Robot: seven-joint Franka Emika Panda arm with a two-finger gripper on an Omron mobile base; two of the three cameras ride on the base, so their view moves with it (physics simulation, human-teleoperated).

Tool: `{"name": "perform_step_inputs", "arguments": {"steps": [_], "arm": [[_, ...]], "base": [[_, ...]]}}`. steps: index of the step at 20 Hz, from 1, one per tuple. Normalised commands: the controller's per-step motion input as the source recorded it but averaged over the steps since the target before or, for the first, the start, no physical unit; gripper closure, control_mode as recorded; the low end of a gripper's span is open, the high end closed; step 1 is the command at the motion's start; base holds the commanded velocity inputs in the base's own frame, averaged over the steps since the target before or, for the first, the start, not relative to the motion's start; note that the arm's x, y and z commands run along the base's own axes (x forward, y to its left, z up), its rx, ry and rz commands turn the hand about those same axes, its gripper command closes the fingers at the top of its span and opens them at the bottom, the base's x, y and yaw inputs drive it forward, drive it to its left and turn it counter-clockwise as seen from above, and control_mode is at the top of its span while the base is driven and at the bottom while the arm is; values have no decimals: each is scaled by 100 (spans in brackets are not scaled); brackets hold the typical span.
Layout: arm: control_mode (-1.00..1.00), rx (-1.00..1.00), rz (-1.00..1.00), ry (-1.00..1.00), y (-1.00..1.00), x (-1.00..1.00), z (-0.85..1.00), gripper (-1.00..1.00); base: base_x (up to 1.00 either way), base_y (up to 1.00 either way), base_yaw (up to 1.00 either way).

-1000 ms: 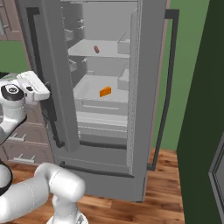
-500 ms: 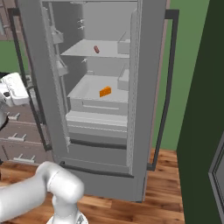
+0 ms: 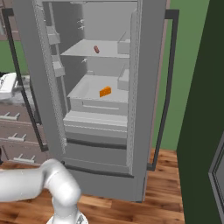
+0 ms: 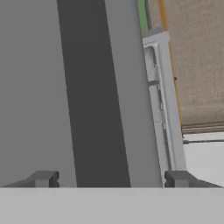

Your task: Retrieve the sausage and cheese from the fridge and place them on the cutting board on the counter.

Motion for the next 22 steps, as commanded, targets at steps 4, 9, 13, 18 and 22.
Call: {"name": "perform_step_inputs", "arguments": {"steps": [4,9,13,18,22], "arm": [[-100,-9,-21,-3,5,-22,0,-100],[-100,0,-14,-9,-1,-87,0,-100],[-100,0,0,-16,-7,-70,2,-100],[-100,0,15,-13,-7,-27,0,-100],[-100,0,7,2,54,51,0,-100]], "base": [[0,0,0],[0,0,0],[0,0,0],[0,0,0],[0,0,0]]}}
